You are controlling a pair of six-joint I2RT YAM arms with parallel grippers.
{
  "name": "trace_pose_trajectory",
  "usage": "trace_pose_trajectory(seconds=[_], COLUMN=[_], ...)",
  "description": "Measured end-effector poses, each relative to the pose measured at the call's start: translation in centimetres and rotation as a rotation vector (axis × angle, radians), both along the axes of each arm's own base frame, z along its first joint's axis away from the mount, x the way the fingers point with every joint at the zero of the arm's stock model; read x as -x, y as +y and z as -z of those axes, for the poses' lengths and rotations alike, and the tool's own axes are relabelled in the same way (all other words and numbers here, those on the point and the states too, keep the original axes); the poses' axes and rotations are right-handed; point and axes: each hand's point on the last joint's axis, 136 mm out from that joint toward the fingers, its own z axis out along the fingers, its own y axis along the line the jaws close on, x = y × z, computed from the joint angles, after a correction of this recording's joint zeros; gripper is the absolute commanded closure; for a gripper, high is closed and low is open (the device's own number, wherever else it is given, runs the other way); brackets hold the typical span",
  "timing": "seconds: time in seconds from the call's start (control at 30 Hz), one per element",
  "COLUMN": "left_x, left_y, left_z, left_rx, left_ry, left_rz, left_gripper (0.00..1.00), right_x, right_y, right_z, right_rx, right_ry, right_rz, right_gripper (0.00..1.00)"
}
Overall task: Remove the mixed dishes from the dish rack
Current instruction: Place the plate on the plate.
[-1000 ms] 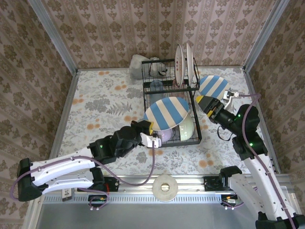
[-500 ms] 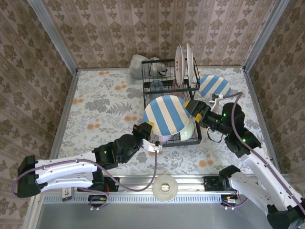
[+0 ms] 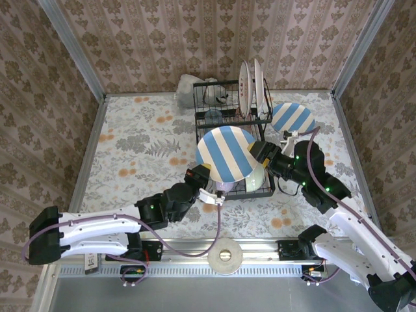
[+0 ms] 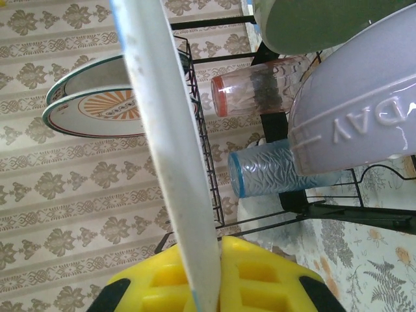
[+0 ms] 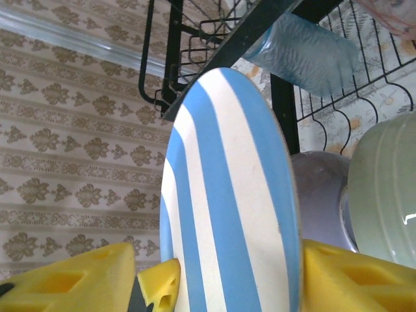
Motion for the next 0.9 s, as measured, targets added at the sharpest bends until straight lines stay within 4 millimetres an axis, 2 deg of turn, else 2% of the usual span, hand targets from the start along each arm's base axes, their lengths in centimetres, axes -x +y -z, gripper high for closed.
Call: trace_pose_trajectory(seconds=[0.6,0.9], left_x=[-0.2,-0.2], left_y=[-0.1,-0.1], left_z=[-0.5,-0.5], left_rx=[0.014,0.018], left_ry=[-0.02,-0.017], left_rz=[-0.012,-0.012], left_gripper=[1.0,1.0], right_x=[-0.1,-0.2], right_y=[0.5,0.6], right_z=[1.9,2.5], right_rx=[0.008,0.002], right_ry=[0.031,0.028], right_rz=[-0.002,-0.005], right_gripper=[0.68,0.87])
